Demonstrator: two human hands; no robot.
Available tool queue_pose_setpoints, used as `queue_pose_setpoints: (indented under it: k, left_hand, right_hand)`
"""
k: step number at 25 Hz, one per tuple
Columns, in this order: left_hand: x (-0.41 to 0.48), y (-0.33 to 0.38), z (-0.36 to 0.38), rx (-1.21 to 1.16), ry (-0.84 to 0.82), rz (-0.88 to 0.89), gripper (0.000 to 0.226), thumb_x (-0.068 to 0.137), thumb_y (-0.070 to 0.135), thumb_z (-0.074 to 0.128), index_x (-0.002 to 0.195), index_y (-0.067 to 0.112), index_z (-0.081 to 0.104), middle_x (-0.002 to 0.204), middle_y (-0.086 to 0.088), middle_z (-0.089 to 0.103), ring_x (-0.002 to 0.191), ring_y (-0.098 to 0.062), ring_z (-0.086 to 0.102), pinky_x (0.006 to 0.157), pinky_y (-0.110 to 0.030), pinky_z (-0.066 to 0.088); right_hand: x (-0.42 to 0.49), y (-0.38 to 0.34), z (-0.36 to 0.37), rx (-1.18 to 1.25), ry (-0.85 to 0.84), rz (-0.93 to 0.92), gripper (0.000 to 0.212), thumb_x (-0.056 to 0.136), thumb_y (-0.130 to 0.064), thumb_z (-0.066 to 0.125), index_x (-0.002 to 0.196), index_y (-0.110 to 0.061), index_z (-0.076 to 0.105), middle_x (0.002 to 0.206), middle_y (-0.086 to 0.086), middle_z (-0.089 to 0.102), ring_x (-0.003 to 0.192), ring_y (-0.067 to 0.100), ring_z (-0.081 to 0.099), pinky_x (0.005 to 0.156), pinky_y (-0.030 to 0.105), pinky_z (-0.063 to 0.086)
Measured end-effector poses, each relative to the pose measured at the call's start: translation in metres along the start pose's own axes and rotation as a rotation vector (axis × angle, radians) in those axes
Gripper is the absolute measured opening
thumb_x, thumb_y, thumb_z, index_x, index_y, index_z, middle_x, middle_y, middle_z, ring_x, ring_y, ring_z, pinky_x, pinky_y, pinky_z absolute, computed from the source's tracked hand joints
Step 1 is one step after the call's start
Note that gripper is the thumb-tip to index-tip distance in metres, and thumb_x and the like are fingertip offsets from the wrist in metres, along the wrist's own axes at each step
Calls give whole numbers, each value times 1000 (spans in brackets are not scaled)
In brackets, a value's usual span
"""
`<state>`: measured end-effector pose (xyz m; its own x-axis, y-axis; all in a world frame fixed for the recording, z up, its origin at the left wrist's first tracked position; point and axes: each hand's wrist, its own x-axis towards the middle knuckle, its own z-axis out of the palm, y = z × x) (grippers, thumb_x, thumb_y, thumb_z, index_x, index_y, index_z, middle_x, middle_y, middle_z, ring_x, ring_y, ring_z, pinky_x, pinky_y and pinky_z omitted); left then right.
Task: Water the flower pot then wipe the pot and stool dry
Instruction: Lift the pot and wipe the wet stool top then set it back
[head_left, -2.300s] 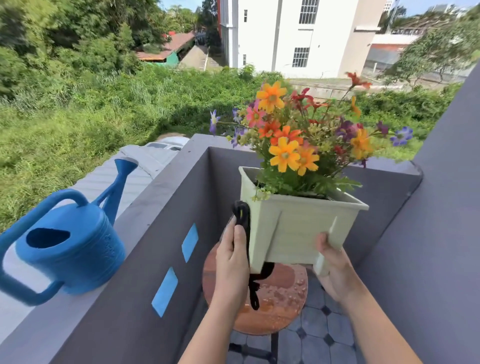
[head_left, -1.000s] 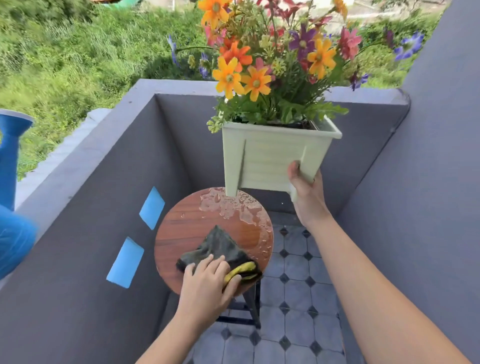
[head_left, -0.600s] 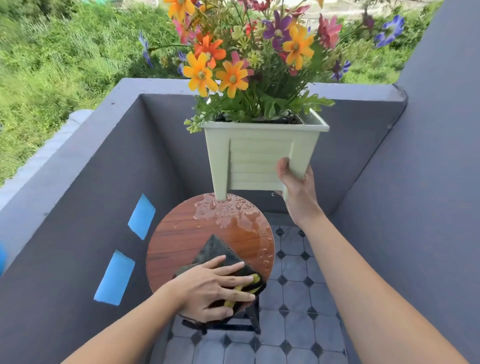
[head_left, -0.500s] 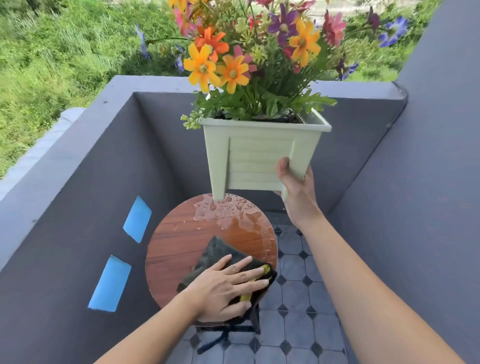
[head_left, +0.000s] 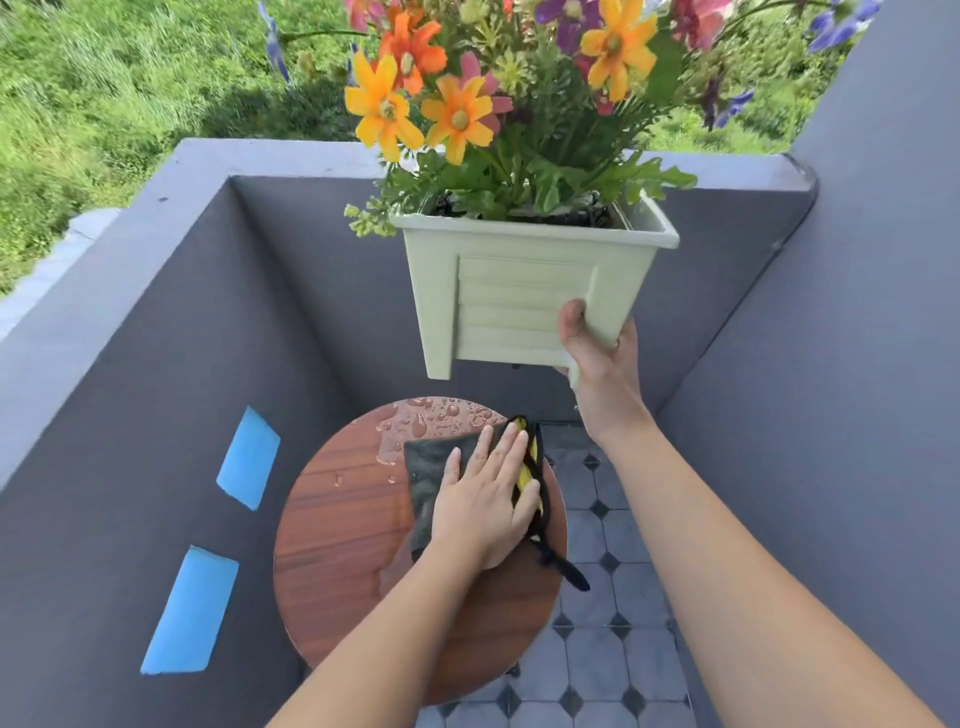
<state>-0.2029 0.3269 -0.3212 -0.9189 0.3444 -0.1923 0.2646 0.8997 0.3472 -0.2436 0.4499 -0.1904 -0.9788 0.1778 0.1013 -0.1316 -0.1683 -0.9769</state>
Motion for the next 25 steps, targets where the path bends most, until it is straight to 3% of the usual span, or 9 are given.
queue_pose_setpoints:
  k: [9, 12, 19, 23, 25]
  left_hand:
    - [27, -32, -11, -91, 170, -328, 61, 96, 49, 18, 152, 29, 2, 160, 15, -3, 147, -12, -7, 116, -45, -2]
    - [23, -48, -17, -113, 219, -434, 62, 96, 47, 20, 153, 27, 5, 161, 12, 1, 147, -15, -5, 116, -47, -1]
    - [-30, -83, -27, -122, 307, -703, 63, 97, 47, 19, 153, 21, 7, 161, 6, 3, 147, -26, 2, 113, -56, 6]
    - [-68, -87, -28, -86, 252, -776, 62, 96, 51, 17, 152, 28, 4, 162, 5, 2, 139, -35, 21, 101, -58, 26]
    - [-82, -90, -27, -106, 260, -770, 59, 95, 52, 19, 151, 34, 9, 159, -5, 14, 130, -37, 32, 96, -54, 33]
  right_hand:
    - [-5, -5, 6, 30, -24, 17, 69, 47, -69, 71, 103, -36, 48, 87, -34, 67, 88, -15, 61, 70, 9, 49]
    - [-8, -7, 6, 26, -34, 21, 70, 49, -70, 71, 107, -37, 49, 93, -33, 67, 96, -11, 62, 75, 14, 52]
    - [-25, -20, 9, 45, -51, 48, 75, 45, -72, 71, 106, -36, 46, 88, -39, 65, 89, -18, 60, 65, 5, 49]
    - [-39, -30, 15, 72, -63, 53, 77, 42, -72, 72, 105, -36, 45, 85, -39, 65, 86, -18, 61, 61, 7, 50]
    - [-45, -34, 19, 84, -63, 51, 78, 41, -71, 73, 105, -35, 46, 85, -36, 66, 87, -16, 61, 65, 9, 51]
